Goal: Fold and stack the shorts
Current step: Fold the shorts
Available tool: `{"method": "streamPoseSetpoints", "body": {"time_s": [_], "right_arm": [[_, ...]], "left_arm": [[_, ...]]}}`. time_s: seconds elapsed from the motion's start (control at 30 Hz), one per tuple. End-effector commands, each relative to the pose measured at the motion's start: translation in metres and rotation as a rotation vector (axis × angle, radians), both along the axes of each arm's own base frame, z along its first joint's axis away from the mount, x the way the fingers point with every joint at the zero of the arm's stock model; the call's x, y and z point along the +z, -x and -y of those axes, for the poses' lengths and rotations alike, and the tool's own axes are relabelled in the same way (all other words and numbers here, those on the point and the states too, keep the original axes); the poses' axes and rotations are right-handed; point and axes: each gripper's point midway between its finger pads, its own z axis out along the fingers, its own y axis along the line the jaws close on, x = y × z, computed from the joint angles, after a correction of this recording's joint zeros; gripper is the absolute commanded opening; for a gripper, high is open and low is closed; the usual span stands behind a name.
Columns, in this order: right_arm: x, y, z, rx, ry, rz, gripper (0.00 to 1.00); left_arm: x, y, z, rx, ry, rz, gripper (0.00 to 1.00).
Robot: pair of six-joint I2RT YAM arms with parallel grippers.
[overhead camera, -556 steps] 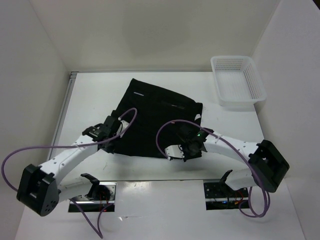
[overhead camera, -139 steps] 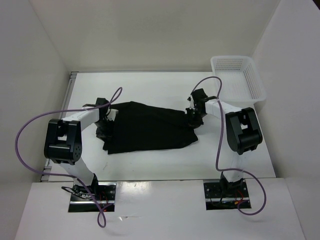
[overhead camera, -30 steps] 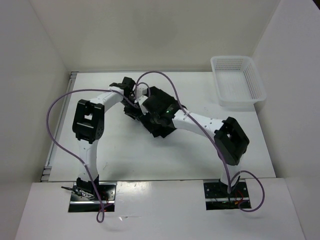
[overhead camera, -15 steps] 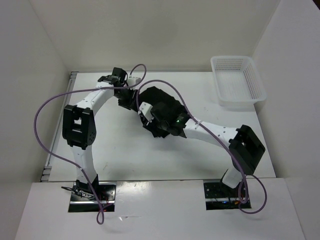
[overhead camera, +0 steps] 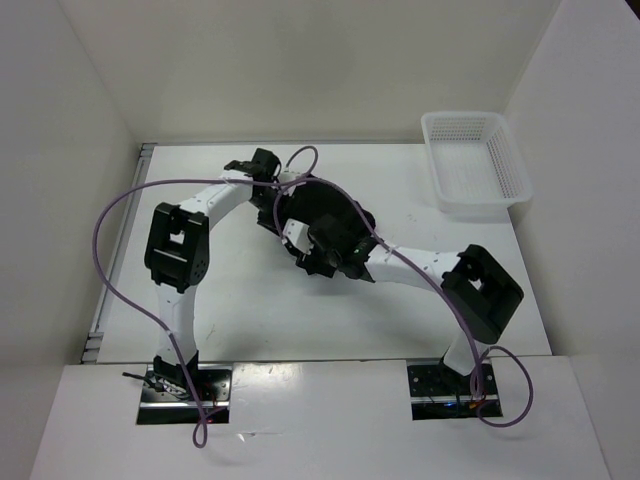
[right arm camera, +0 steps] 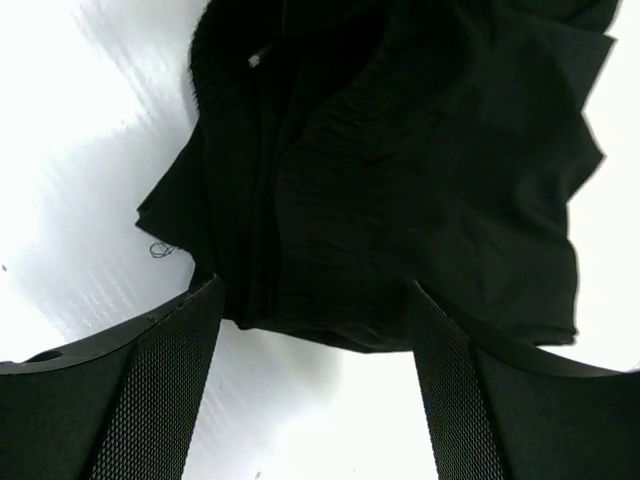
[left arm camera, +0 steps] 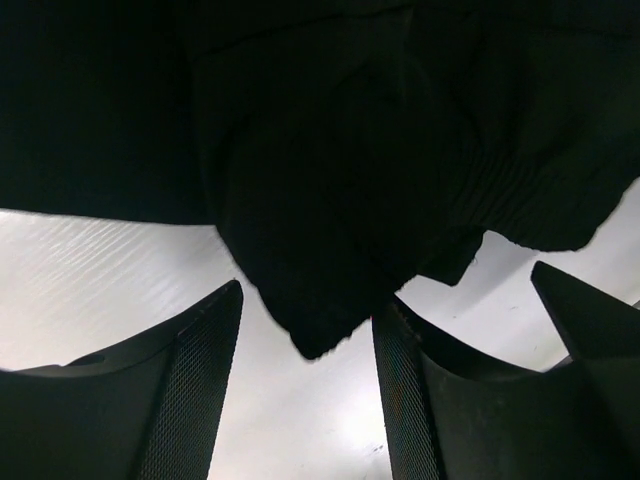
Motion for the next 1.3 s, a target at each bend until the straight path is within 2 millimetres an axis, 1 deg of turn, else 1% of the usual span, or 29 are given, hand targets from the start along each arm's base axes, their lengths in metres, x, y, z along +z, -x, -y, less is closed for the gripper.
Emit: {"method": "streamPoseSetpoints", "body": {"time_s": [0.0,0.07,0.17,0.23,0.3,0.33,0.37,0.43,0.47,0.5,0.53,0.57,0.6,0.63,0.67,0.7,0.73,0.8,0.83,0.9,0.97,1.0,1.03,1.1,1.13,1.17,1.2,1.23,1.27], "right_arm": [[-0.003,-0.009,-0.007,0.043,-0.006,0.047,0.78],[-0.019,-0.009,-0.002,0.058,0.034,0.025,0.78],[-0.026,-0.017,0.002,0.038,0.035,0.025,0.78],[-0.030,-0.019,0.006,0.027,0.042,0.017,0.77],[-0.029,-0.023,0.005,0.018,0.046,0.025,0.67],[-0.030,-0.026,0.005,0.012,0.052,0.028,0.63],[-0.032,-0.027,0.004,0.018,0.058,0.032,0.55],[-0.040,-0.024,0.007,0.018,0.071,0.019,0.47],[-0.040,-0.024,0.007,0.018,0.071,0.019,0.38],[-0.044,-0.025,0.009,0.011,0.084,0.017,0.28],[-0.044,-0.025,0.009,0.011,0.084,0.017,0.24],[-0.044,-0.025,0.009,0.017,0.090,0.020,0.20],[-0.035,-0.029,0.008,0.009,0.080,0.040,0.15],[-0.034,-0.030,0.010,0.000,0.086,0.046,0.09],[-0.022,-0.036,0.010,-0.004,0.075,0.065,0.06],[-0.020,-0.037,0.011,-0.014,0.085,0.068,0.03],[-0.008,-0.038,0.011,-0.015,0.072,0.081,0.01],[0.006,-0.043,0.014,-0.033,0.076,0.087,0.00],[0.016,-0.044,0.015,-0.041,0.070,0.103,0.00],[0.030,-0.051,0.018,-0.061,0.065,0.116,0.00],[0.049,-0.059,0.017,-0.073,0.041,0.140,0.00],[0.053,-0.059,0.016,-0.073,0.044,0.137,0.00],[0.064,-0.063,0.013,-0.074,0.028,0.152,0.00],[0.069,-0.061,0.007,-0.048,0.016,0.133,0.00],[0.079,-0.063,0.002,-0.048,-0.010,0.137,0.00],[0.077,-0.062,-0.003,-0.044,-0.031,0.112,0.00],[0.073,-0.060,-0.005,-0.042,-0.029,0.086,0.00],[0.081,-0.061,-0.009,-0.038,-0.052,0.085,0.00],[0.073,-0.056,-0.014,-0.022,-0.064,0.049,0.00]], "left_arm": [[0.001,0.000,0.014,-0.021,0.032,-0.017,0.62],[-0.008,0.004,0.018,-0.031,0.025,-0.037,0.59],[-0.014,0.002,0.017,-0.028,0.016,-0.037,0.49],[-0.015,0.001,0.016,-0.025,0.007,-0.034,0.38],[-0.012,-0.002,0.017,-0.025,0.011,-0.024,0.30],[-0.011,-0.001,0.018,-0.028,0.019,-0.027,0.23],[-0.008,-0.004,0.019,-0.028,0.023,-0.017,0.20],[-0.006,-0.002,0.022,-0.035,0.042,-0.023,0.15],[-0.002,-0.003,0.022,-0.035,0.045,-0.015,0.13],[0.007,-0.004,0.026,-0.044,0.073,-0.004,0.09],[0.007,-0.004,0.027,-0.044,0.073,-0.004,0.09],[0.019,-0.006,0.029,-0.049,0.092,0.022,0.08],[0.023,-0.006,0.029,-0.049,0.095,0.031,0.08],[0.028,-0.009,0.030,-0.050,0.099,0.044,0.06],[0.035,-0.008,0.032,-0.054,0.114,0.055,0.05],[0.049,-0.014,0.034,-0.056,0.126,0.093,0.05],[0.054,-0.017,0.035,-0.057,0.131,0.106,0.05],[0.067,-0.022,0.037,-0.058,0.142,0.143,0.05],[0.084,-0.029,0.039,-0.060,0.157,0.187,0.05],[0.099,-0.036,0.042,-0.062,0.170,0.227,0.05],[0.113,-0.052,0.035,-0.039,0.174,0.275,0.05],[0.116,-0.056,0.028,-0.022,0.165,0.284,0.05],[0.115,-0.059,0.029,-0.022,0.165,0.285,0.06],[0.119,-0.068,0.022,0.000,0.150,0.308,0.06],[0.112,-0.073,0.015,0.018,0.130,0.303,0.07],[0.117,-0.077,0.011,0.029,0.132,0.316,0.07],[0.111,-0.079,0.009,0.035,0.119,0.311,0.07],[0.114,-0.084,0.002,0.053,0.112,0.323,0.07],[0.114,-0.088,-0.006,0.071,0.102,0.326,0.09]]}}
